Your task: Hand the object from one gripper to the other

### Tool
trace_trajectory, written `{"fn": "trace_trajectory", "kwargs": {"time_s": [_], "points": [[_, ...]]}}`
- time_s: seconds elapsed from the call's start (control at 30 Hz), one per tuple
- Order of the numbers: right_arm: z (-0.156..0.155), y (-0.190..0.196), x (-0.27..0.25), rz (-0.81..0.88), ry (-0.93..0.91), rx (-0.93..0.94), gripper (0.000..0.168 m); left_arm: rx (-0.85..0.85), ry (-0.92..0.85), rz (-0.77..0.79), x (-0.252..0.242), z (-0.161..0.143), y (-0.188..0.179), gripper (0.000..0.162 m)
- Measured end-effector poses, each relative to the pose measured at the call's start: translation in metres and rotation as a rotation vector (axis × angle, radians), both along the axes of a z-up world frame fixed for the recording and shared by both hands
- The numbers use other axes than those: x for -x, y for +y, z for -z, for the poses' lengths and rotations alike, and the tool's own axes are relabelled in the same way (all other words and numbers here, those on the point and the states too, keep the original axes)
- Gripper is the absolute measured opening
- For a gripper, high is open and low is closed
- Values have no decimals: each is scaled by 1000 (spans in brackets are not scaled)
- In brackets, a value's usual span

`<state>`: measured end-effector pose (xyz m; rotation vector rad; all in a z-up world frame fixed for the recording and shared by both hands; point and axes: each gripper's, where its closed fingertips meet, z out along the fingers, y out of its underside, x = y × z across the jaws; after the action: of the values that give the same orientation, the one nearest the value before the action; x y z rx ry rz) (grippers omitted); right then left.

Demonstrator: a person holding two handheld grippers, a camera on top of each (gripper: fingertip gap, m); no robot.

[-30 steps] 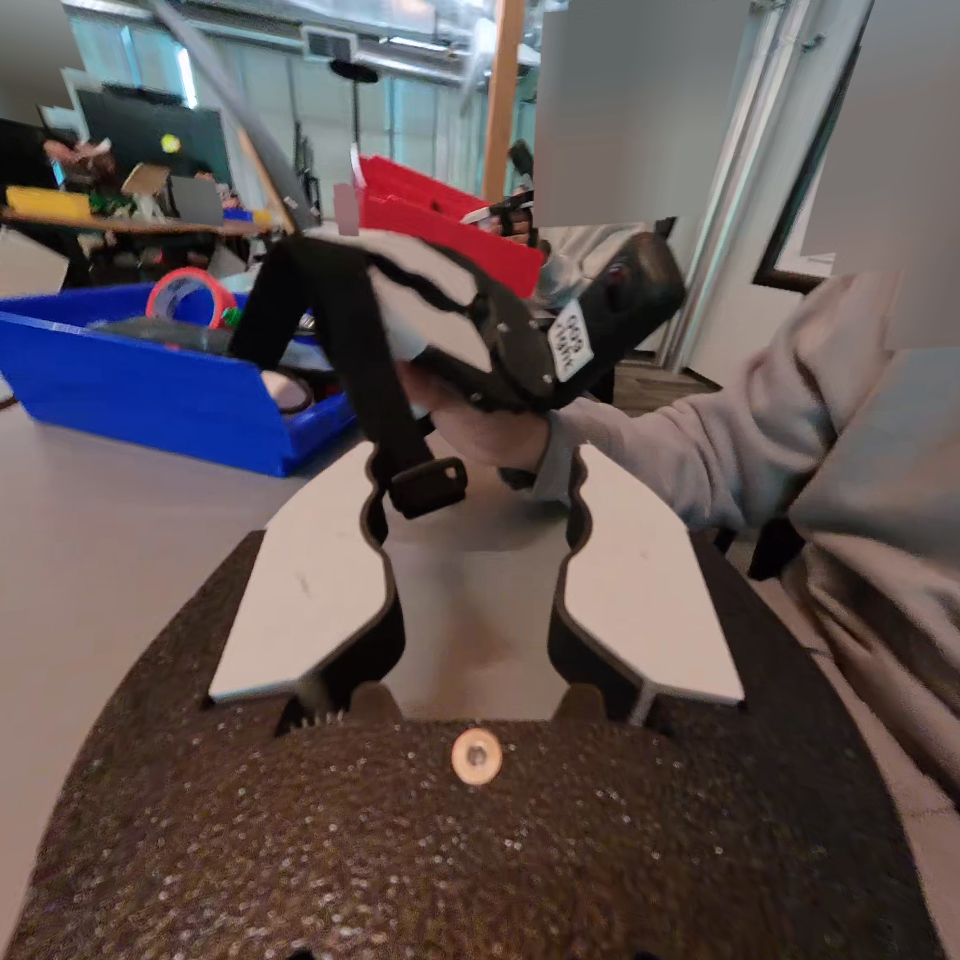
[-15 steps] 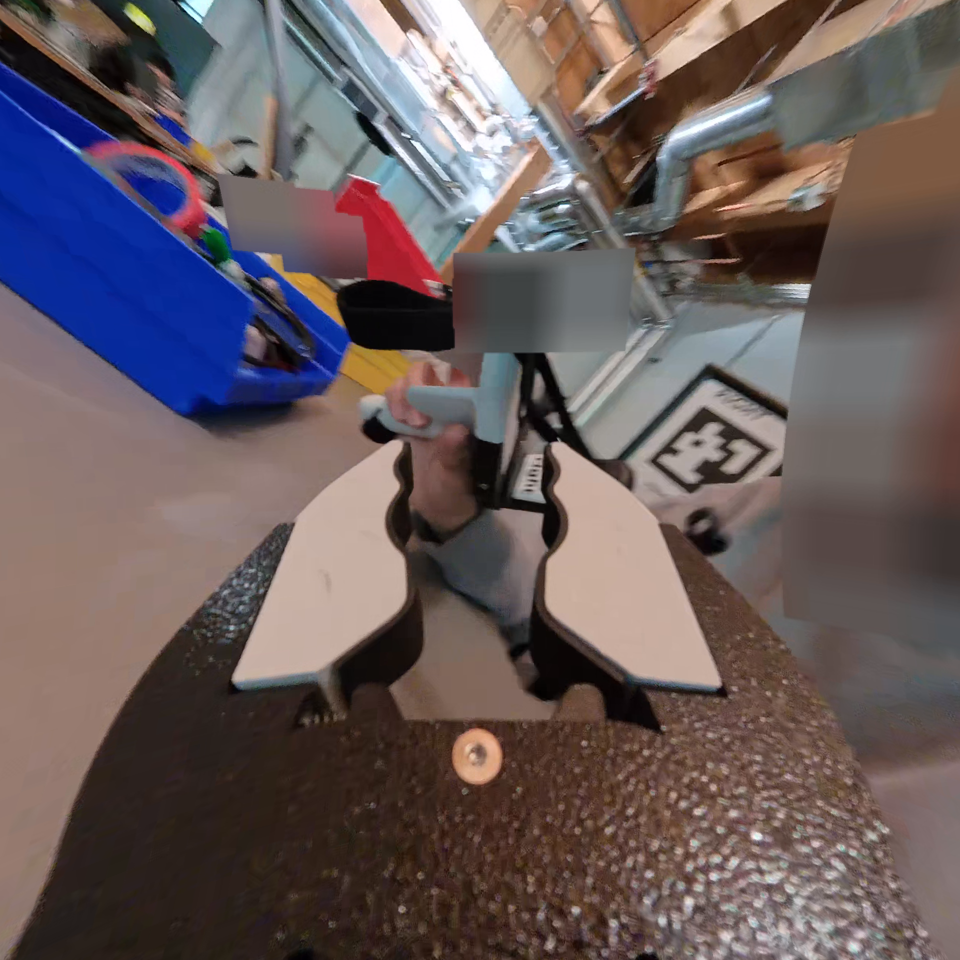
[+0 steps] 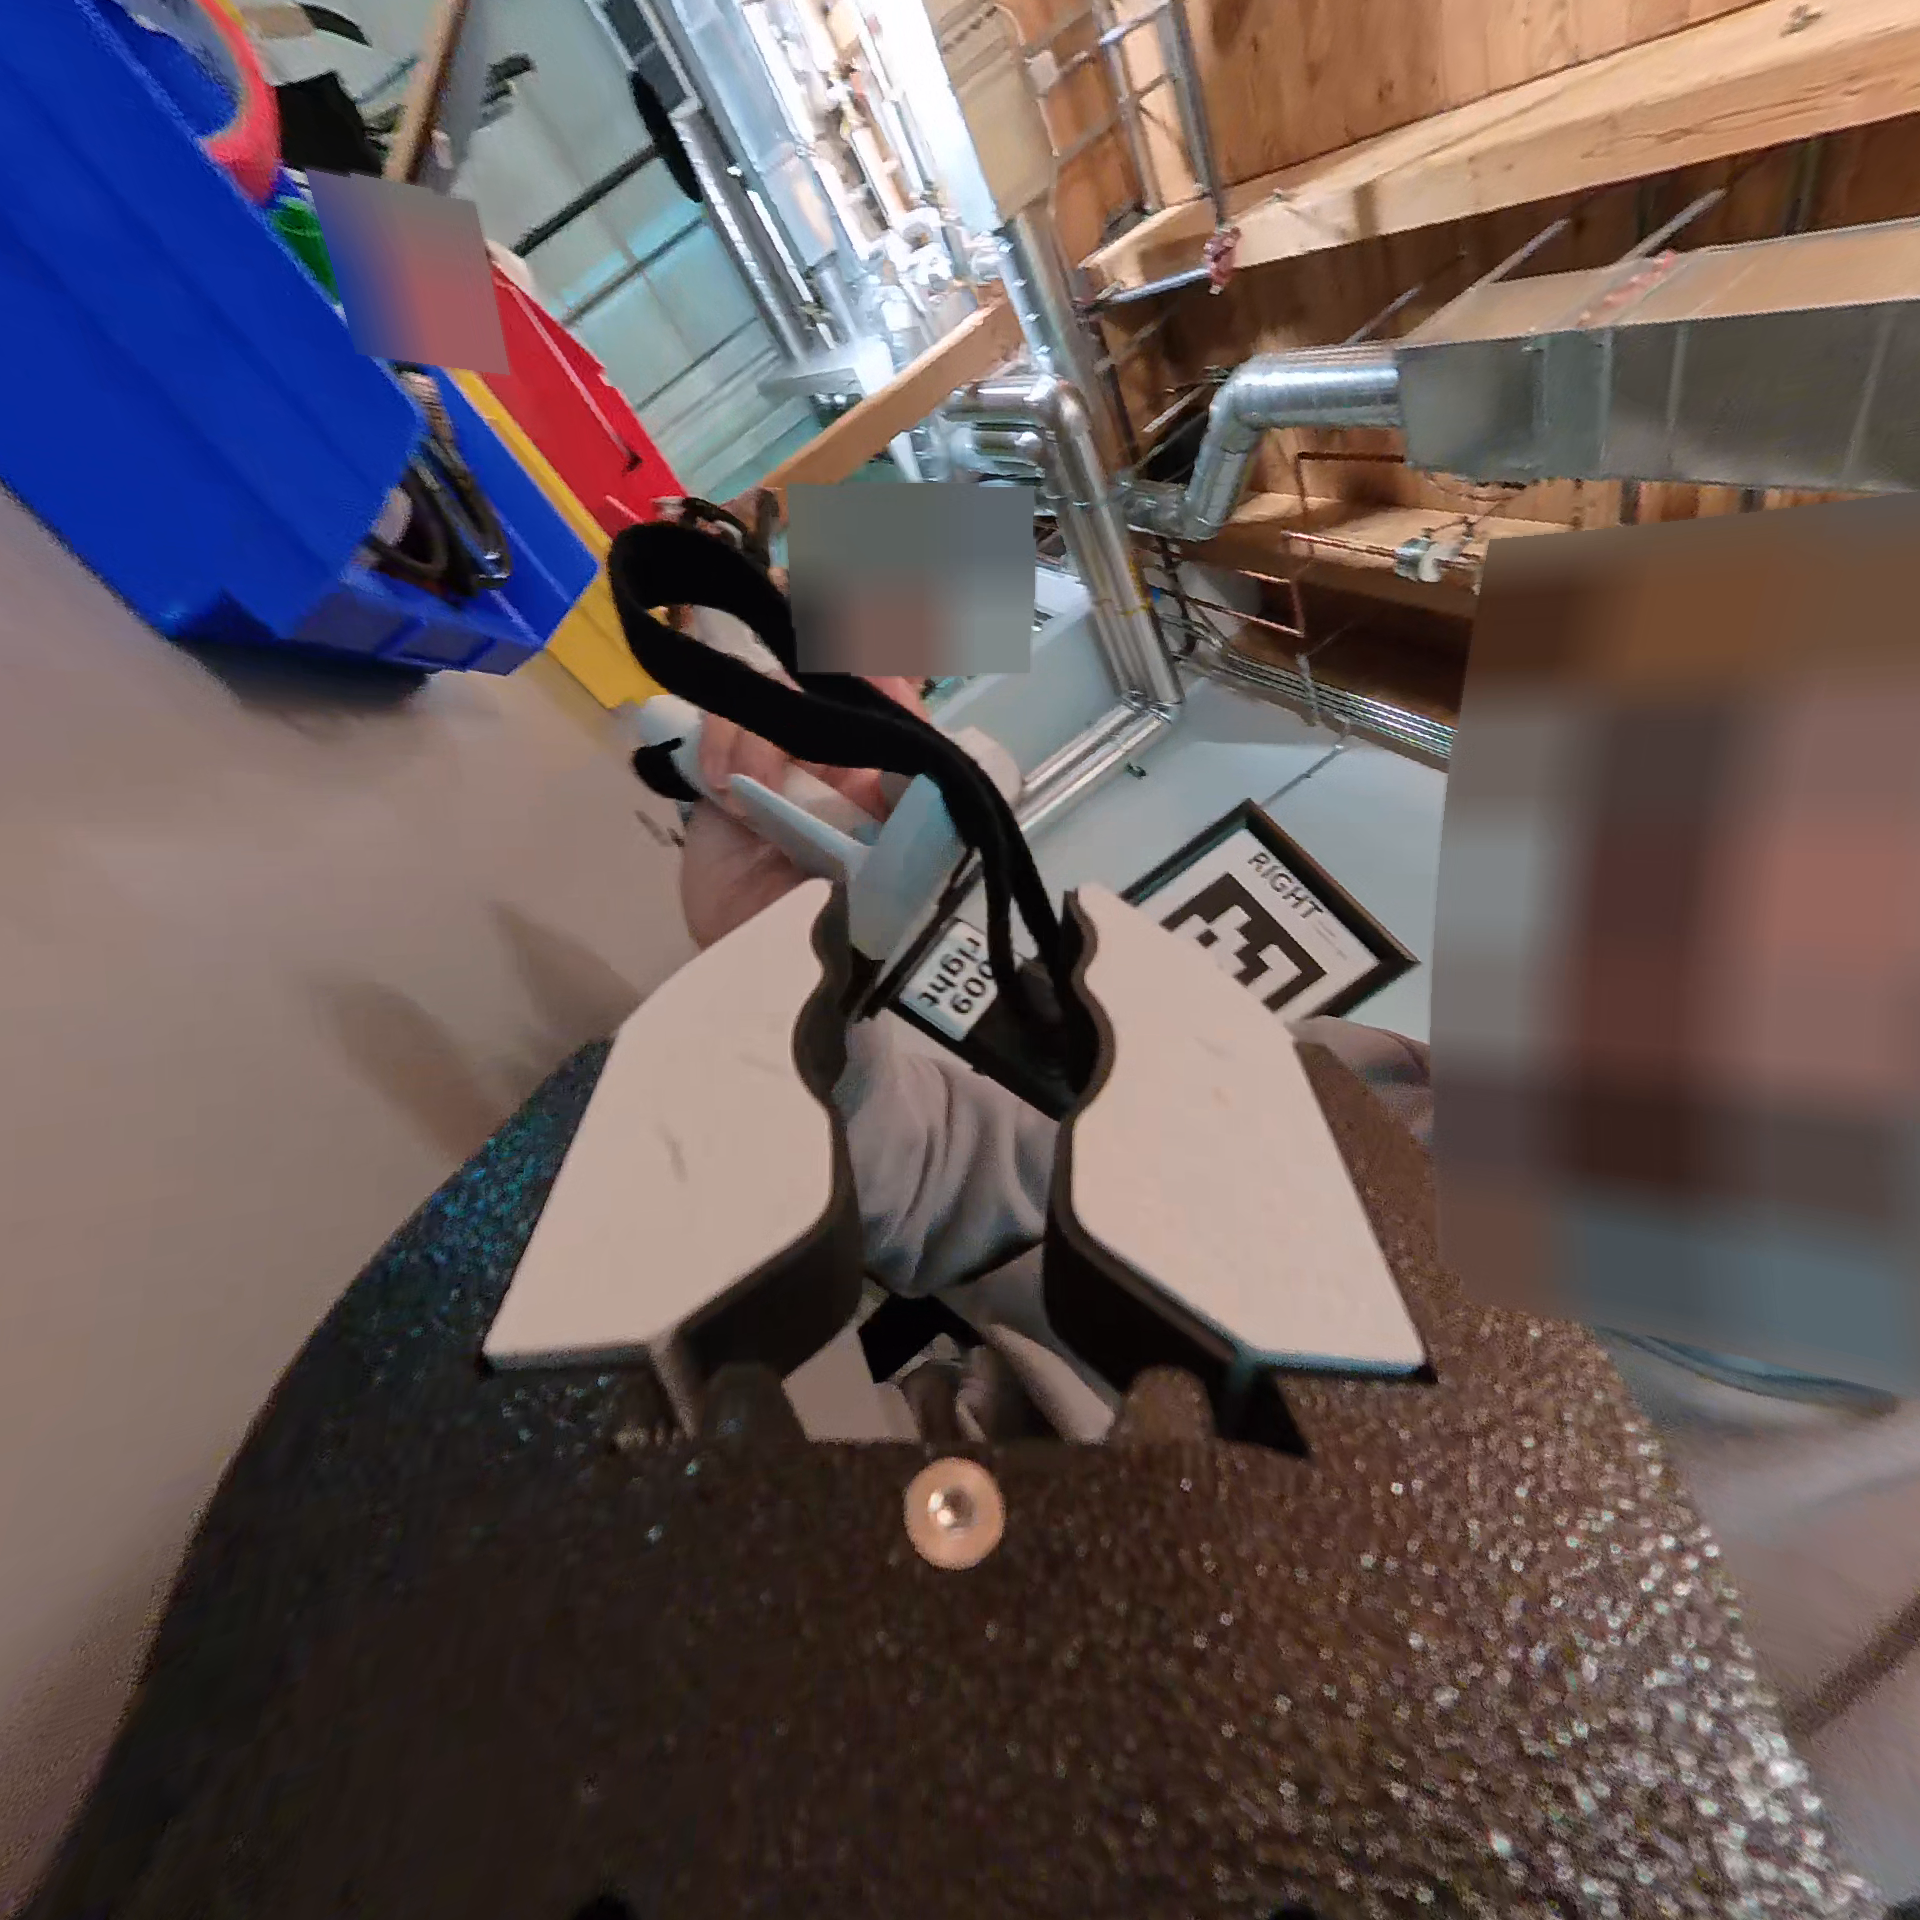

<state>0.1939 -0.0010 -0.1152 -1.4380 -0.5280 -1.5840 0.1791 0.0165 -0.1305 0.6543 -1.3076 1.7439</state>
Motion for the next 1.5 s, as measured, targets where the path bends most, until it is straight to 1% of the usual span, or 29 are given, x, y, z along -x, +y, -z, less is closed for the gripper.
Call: {"fn": "trace_trajectory", "kwargs": {"time_s": [0.03, 0.1, 0.2, 0.27, 0.3, 0.37, 0.43, 0.47, 0.5, 0.6, 0.67, 0.73, 0.8, 0.87, 0.9, 1.0, 1.07, 1.13, 1.17, 1.23, 1.37, 1.5], "points": [[2, 1, 0, 6, -8, 18, 5, -21, 6, -12, -2, 4, 0, 38], [5, 2, -1, 24, -27, 55, 5, -53, 8, -8, -2, 9, -2, 40], [14, 6, -2, 41, -45, 123, 5, -112, -28, 21, 5, 16, -8, 48], [18, 8, -3, 54, -55, 154, 5, -162, -65, 42, 10, 21, -13, 48], [18, 8, -3, 54, -52, 151, 5, -197, -93, 39, 11, 25, -15, 42], [18, 8, -4, 42, -12, 127, 5, -238, -165, 17, 12, 29, -16, 19], [20, 5, -9, 43, 69, 90, 7, -285, -248, -56, 4, 32, -16, 9], [21, 4, -13, 34, 142, 51, 13, -324, -314, -102, 0, 34, -15, 6], [19, 1, -17, 16, 236, -23, 25, -367, -394, -162, -6, 36, -14, 5], [3, -12, -28, -98, 563, -318, 51, -503, -677, -420, -30, 34, -5, 5], [0, -19, -37, -171, 809, -489, 64, -635, -878, -579, -43, 32, 2, 5], [3, -19, -43, -268, 1080, -639, 75, -769, -1070, -705, -51, 31, 5, 5], [7, -13, -43, -387, 1336, -758, 79, -886, -1228, -800, -55, 31, 5, 5], [10, -7, -39, -484, 1501, -802, 74, -972, -1361, -850, -54, 33, 0, 5], [11, -5, -36, -510, 1540, -805, 72, -1000, -1419, -868, -53, 33, -3, 5], [13, -3, -32, -513, 1527, -769, 51, -1045, -1503, -942, -52, 28, -5, 5], [15, 0, -29, -506, 1520, -737, 44, -1057, -1507, -991, -52, 22, -3, 5], [16, 2, -27, -520, 1540, -726, 33, -1094, -1531, -1033, -55, 19, 2, 5], [17, 3, -26, -531, 1558, -728, 32, -1107, -1556, -1053, -56, 17, 5, 5], [16, 4, -25, -550, 1571, -738, 25, -1125, -1589, -1046, -57, 19, 5, 5], [14, 2, -26, -531, 1505, -711, 23, -1100, -1590, -1019, -55, 22, 1, 5], [9, 0, -25, -520, 1428, -695, 23, -1027, -1560, -956, -49, 27, -7, 9]]}}
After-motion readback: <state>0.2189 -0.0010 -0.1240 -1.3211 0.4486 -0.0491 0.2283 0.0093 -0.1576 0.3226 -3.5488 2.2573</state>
